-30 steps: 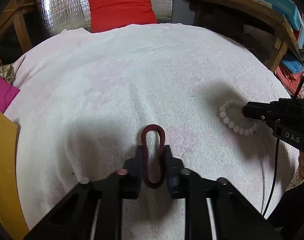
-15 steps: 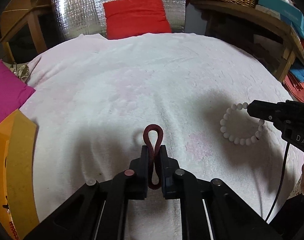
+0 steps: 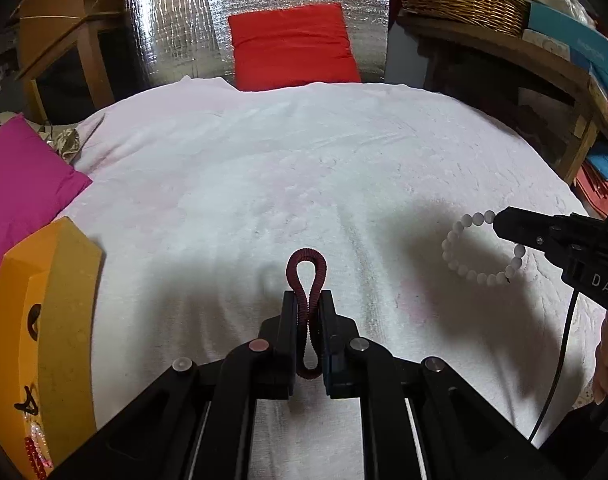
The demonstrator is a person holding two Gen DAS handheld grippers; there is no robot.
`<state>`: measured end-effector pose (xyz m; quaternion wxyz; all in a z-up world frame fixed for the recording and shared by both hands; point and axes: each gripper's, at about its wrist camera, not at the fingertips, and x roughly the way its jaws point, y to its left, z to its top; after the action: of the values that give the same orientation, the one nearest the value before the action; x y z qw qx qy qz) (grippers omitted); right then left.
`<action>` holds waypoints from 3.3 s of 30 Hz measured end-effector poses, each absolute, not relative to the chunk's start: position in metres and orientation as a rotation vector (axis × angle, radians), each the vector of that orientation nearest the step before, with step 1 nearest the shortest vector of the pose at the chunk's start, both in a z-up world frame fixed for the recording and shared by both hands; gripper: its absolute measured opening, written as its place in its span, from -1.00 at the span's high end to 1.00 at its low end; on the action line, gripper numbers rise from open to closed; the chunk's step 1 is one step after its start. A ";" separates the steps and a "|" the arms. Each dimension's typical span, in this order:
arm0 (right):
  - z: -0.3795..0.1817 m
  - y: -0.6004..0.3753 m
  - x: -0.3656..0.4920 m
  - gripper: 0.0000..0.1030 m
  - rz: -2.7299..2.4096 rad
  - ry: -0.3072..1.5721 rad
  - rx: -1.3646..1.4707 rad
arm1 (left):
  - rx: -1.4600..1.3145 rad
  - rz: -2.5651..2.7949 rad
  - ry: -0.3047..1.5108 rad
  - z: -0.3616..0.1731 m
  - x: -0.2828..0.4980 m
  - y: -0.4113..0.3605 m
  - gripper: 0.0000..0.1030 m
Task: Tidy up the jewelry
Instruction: 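Carry the hair tie with the left gripper while the right gripper carries the bracelet toward the box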
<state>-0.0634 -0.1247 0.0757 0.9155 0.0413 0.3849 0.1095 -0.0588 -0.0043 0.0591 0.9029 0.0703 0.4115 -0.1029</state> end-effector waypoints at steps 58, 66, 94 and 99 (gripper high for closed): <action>0.076 -0.080 -0.069 0.79 0.361 0.819 0.058 | 0.120 -0.082 0.816 0.073 -0.070 0.046 0.79; 0.088 -0.084 -0.073 0.79 0.382 0.784 0.099 | 0.114 -0.063 0.811 0.077 -0.071 0.047 0.79; 0.103 -0.027 -0.081 0.79 0.516 0.700 0.152 | -0.011 0.146 0.688 0.122 -0.113 0.111 0.79; 0.103 -0.006 -0.078 0.79 0.563 0.690 0.164 | -0.013 0.183 0.678 0.122 -0.119 0.127 0.79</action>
<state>-0.0782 -0.0062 0.1027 0.8991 0.0790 0.3335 0.2722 -0.1189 0.1270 0.1222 0.9390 -0.0066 0.3320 0.0895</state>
